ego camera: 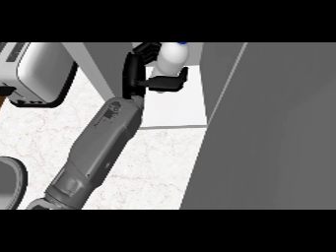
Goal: Pick up the bottled water, place it into the cabinet and close the cabinet
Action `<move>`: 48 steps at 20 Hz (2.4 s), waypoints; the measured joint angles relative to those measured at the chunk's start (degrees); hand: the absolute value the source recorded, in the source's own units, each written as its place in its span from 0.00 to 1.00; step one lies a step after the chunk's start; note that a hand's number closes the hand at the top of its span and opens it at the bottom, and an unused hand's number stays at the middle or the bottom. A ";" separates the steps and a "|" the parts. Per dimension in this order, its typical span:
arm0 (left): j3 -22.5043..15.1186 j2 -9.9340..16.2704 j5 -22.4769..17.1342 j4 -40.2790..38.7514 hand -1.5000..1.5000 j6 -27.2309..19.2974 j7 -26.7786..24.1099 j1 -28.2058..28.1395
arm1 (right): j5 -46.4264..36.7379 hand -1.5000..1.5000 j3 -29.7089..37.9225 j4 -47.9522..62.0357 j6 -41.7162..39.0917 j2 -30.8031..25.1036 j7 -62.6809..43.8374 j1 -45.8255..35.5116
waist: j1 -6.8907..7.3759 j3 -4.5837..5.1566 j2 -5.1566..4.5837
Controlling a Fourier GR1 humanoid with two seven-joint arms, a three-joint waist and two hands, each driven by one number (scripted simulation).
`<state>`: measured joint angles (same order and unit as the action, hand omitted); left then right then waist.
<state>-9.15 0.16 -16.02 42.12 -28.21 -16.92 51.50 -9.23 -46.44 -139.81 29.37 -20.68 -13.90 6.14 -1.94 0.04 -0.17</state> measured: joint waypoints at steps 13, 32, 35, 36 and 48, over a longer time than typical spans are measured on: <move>3.26 0.46 3.11 -22.36 1.00 -4.89 -6.19 9.85 | 0.83 0.00 0.44 -0.69 -0.08 -1.18 1.65 0.71 | -1.25 0.01 -0.57; 4.18 0.75 6.56 -37.13 0.00 -11.75 -11.33 12.85 | 2.83 0.00 0.90 -0.66 -0.79 -2.23 4.72 1.19 | -3.07 0.01 -1.32; 3.67 0.83 7.42 -38.42 0.00 -12.96 -10.70 13.32 | 2.98 0.00 0.97 -0.74 -0.93 -2.51 4.65 1.00 | -3.03 0.03 -1.34; 3.59 0.83 7.60 -38.78 0.00 -13.56 -10.33 13.70 | 3.09 0.00 1.14 -0.79 -1.07 -2.60 4.73 0.86 | -3.15 0.04 -1.41; 4.78 0.11 7.16 -36.68 0.00 -12.12 -14.26 12.25 | 4.02 0.00 1.45 -1.09 -1.35 -3.25 4.89 0.92 | -3.16 0.09 -1.41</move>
<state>-4.37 0.27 -8.86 5.45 -40.33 -31.18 63.75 -5.22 -44.99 -140.90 28.01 -23.93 -9.01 7.06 -5.10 0.13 -1.58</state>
